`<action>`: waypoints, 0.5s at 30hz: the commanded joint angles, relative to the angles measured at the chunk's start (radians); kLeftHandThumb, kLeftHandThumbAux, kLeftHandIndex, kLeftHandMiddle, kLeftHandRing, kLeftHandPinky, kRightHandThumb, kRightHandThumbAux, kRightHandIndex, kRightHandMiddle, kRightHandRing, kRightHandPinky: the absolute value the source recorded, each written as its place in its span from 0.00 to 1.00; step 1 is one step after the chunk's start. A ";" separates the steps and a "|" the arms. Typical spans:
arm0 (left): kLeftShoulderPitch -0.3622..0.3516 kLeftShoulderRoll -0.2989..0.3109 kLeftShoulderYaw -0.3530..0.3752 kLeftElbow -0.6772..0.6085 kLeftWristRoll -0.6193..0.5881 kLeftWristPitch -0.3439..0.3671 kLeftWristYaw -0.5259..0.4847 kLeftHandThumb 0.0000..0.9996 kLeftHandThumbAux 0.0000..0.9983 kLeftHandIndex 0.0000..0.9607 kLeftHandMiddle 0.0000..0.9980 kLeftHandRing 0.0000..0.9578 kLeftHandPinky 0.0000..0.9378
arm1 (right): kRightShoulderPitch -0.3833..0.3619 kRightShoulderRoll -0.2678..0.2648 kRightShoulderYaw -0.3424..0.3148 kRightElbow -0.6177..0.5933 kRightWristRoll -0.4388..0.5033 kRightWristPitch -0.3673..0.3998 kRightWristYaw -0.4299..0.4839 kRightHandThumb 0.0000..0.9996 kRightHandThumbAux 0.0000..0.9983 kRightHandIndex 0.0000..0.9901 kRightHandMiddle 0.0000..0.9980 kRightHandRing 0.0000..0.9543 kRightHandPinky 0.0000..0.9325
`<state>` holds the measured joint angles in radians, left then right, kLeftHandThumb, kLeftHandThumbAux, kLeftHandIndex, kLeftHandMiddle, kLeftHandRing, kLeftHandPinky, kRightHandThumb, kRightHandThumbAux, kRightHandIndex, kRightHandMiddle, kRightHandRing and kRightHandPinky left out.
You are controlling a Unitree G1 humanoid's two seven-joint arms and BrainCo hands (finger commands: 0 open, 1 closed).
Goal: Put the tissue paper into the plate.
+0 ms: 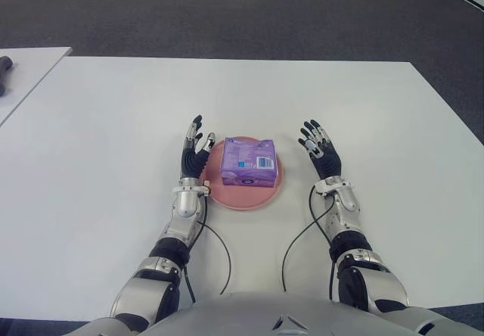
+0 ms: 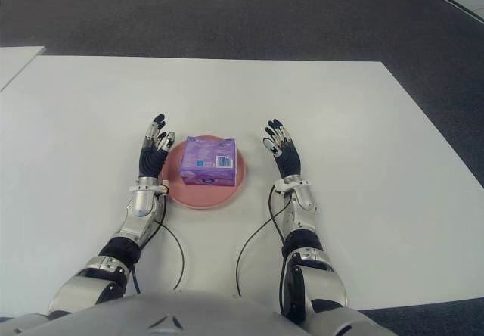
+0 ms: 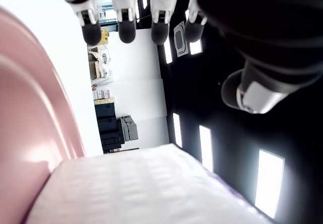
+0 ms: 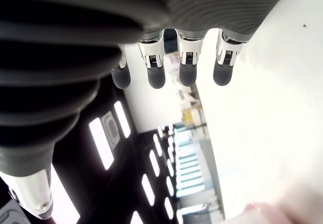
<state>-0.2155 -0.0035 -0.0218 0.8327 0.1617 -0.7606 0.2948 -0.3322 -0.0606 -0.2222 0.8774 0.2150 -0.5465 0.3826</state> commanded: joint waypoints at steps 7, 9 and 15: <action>0.073 0.013 -0.006 0.062 0.022 0.000 -0.005 0.00 0.46 0.00 0.00 0.00 0.00 | 0.064 0.013 0.079 0.097 -0.197 -0.078 -0.262 0.03 0.61 0.00 0.00 0.00 0.00; 0.073 0.013 -0.006 0.063 0.021 -0.002 -0.006 0.00 0.46 0.00 0.00 0.00 0.00 | 0.065 0.006 0.095 0.106 -0.231 -0.096 -0.299 0.03 0.60 0.00 0.00 0.00 0.00; 0.074 0.014 -0.006 0.061 0.021 -0.010 -0.009 0.00 0.46 0.00 0.00 0.00 0.00 | 0.064 -0.035 0.174 0.141 -0.364 -0.175 -0.413 0.03 0.56 0.00 0.00 0.00 0.00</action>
<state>-0.2158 -0.0032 -0.0218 0.8340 0.1670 -0.7650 0.2942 -0.3303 -0.0858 -0.0931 0.9450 -0.0703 -0.7082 0.0160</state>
